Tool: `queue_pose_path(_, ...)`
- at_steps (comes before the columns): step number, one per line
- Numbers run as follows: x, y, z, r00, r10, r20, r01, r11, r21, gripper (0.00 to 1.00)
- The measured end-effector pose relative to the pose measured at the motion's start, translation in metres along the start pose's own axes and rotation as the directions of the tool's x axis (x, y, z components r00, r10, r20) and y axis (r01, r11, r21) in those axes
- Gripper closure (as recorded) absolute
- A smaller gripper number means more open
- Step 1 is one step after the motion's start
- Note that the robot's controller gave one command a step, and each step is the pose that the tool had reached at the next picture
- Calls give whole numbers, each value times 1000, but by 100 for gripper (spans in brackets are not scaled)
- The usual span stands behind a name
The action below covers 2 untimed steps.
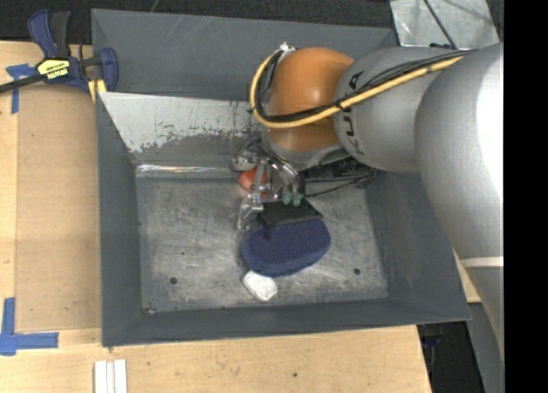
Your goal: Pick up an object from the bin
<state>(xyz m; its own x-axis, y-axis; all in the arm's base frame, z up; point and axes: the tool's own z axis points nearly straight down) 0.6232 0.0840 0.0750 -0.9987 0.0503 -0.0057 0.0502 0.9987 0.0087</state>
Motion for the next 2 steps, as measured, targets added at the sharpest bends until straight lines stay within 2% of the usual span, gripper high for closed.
queue_pose_path(1, 9, -79, -24, 999, 43, -1, -43, 999, 12, 0)
queue_pose_path(2, 10, -73, -22, 999, 37, -4, -37, 999, 7, 100)
